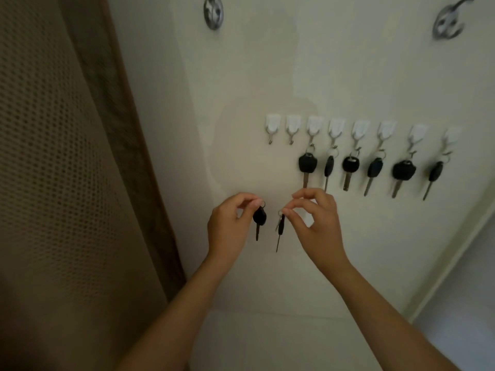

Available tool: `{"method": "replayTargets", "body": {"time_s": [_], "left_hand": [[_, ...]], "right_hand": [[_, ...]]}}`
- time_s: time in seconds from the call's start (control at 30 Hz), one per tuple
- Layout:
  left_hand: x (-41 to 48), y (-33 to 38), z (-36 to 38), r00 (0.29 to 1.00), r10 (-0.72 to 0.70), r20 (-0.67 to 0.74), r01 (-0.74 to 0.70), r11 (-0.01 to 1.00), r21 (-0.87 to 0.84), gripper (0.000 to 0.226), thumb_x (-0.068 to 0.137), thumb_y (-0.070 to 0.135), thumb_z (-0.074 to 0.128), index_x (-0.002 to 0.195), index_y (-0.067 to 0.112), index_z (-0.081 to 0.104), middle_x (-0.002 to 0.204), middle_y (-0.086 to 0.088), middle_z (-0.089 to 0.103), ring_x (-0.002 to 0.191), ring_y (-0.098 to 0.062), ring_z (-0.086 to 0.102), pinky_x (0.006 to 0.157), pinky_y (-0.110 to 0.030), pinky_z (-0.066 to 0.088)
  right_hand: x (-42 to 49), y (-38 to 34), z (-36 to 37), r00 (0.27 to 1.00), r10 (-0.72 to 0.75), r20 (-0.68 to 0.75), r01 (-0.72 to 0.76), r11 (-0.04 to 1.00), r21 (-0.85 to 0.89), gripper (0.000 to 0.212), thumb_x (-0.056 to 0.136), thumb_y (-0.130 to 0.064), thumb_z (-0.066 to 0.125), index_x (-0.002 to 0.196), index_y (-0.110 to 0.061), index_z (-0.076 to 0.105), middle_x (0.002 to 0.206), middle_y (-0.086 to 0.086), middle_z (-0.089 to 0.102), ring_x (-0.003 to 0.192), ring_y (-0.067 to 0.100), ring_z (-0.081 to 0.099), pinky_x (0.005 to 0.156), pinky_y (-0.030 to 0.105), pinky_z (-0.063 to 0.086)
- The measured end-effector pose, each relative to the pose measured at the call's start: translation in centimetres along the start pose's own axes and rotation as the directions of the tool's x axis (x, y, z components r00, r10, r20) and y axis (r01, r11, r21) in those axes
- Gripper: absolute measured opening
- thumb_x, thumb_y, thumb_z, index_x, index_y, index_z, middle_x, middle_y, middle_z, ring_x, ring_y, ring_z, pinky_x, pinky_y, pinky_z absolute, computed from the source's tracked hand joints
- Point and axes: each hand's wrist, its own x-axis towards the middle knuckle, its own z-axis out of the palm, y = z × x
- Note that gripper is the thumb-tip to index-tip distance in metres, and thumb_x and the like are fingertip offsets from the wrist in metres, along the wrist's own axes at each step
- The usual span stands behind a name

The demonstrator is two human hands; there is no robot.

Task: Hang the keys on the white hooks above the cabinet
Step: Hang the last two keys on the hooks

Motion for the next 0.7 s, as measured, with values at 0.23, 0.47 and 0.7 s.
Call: {"method": "replayTargets", "body": {"time_s": [0.23, 0.47, 0.7], "left_hand": [[4.5, 4.5, -1.1, 0.989, 0.073, -0.129, -0.078, 0.996, -0.040, 0.010, 0.086, 0.032, 0.065, 0.085, 0.025, 0.072, 0.083, 0.013, 0.072, 0.079, -0.002, 0.064, 0.074, -0.031, 0.055], [7.1, 7.3, -0.4, 0.974, 0.147, -0.170, -0.144, 0.989, 0.029, 0.013, 0.085, 0.036, 0.066, 0.088, 0.027, 0.075, 0.080, 0.013, 0.074, 0.074, -0.001, 0.066, 0.068, -0.030, 0.056], [7.8, 7.6, 0.2, 0.973, 0.116, -0.201, -0.100, 0.991, 0.089, 0.016, 0.084, 0.040, 0.065, 0.091, 0.030, 0.075, 0.083, 0.013, 0.074, 0.077, -0.003, 0.066, 0.067, -0.030, 0.055]], "right_hand": [[5.5, -2.2, -1.1, 0.983, -0.078, -0.168, 0.069, 0.996, -0.057, 0.008, 0.081, -0.022, 0.072, 0.083, -0.014, 0.073, 0.104, 0.002, 0.060, 0.101, 0.010, 0.043, 0.089, 0.007, 0.025], [9.8, -3.2, -2.4, 0.963, -0.051, -0.263, 0.035, 0.997, -0.064, 0.010, 0.081, -0.026, 0.070, 0.081, -0.017, 0.072, 0.105, -0.006, 0.055, 0.099, 0.002, 0.035, 0.085, 0.009, 0.027], [11.2, -3.0, -2.3, 0.972, 0.002, -0.234, -0.034, 0.991, -0.133, 0.012, 0.082, -0.028, 0.070, 0.082, -0.017, 0.074, 0.106, 0.000, 0.058, 0.101, 0.018, 0.045, 0.086, 0.038, 0.042]]}}
